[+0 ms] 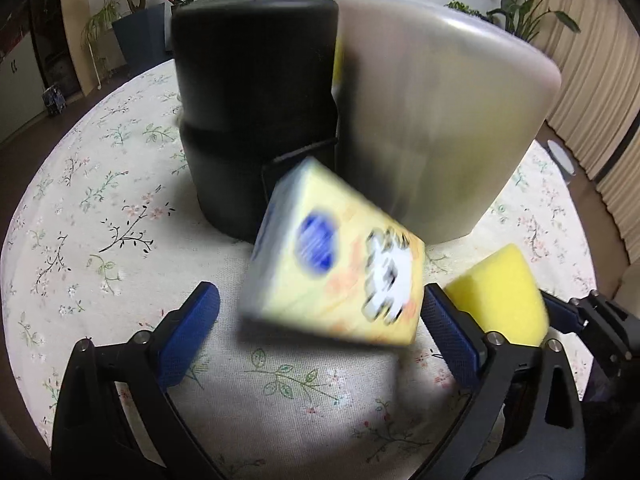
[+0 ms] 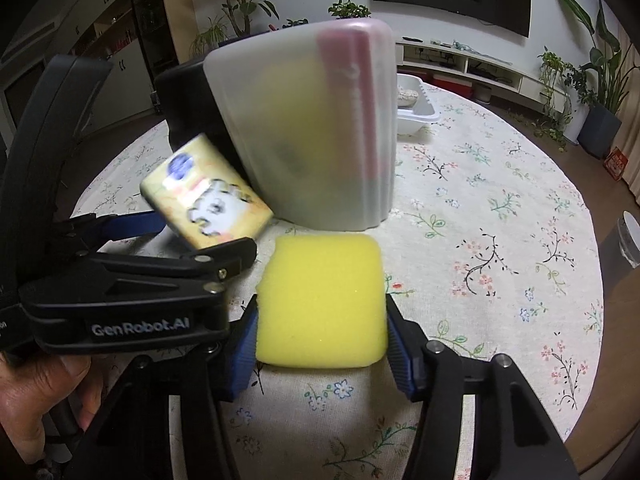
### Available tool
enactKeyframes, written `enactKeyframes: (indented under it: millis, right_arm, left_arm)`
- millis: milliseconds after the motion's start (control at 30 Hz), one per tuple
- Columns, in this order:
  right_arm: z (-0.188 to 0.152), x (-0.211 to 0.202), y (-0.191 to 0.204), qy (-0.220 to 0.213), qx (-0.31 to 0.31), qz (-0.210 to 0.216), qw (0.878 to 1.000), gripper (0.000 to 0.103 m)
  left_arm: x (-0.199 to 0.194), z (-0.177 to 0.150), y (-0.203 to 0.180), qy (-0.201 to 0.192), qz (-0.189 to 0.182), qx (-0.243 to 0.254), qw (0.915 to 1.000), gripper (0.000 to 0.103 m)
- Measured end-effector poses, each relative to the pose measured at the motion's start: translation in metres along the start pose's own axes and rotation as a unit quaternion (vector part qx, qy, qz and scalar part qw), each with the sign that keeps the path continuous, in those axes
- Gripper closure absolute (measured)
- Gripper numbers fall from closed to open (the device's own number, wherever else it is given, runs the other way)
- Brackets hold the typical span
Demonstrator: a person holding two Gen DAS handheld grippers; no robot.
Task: Organize soft objects
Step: 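Grasp the yellow tissue pack with left tool while right tool grasps yellow square sponge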
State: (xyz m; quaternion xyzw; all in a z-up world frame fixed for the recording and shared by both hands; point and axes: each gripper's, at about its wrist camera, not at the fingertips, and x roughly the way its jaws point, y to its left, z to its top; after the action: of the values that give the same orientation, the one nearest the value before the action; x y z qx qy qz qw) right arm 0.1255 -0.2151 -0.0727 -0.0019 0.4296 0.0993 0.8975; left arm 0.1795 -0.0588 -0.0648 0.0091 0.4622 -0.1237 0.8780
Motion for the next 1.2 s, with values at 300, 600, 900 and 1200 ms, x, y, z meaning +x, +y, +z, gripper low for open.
enactKeyframes:
  millis: [300,600,900,1200]
  right_arm:
    - [-0.003,0.0,0.001,-0.007,-0.005,-0.001,1.0,0.043]
    - [-0.003,0.0,0.0,-0.01,-0.007,0.002,1.0,0.045]
    - [-0.003,-0.002,-0.001,-0.009,-0.006,0.006,1.0,0.046]
    - [-0.004,-0.017,-0.002,-0.023,-0.009,0.006,1.0,0.049]
  left_arm:
    - [-0.003,-0.001,0.008,-0.007,-0.005,-0.03,0.9995,0.007]
    - [-0.009,-0.005,0.015,-0.02,-0.006,-0.039,0.999,0.028]
    - [-0.018,-0.009,0.023,-0.031,-0.024,-0.05,0.998,0.029]
    - [-0.035,-0.019,0.023,-0.038,-0.026,-0.049,0.9977,0.029]
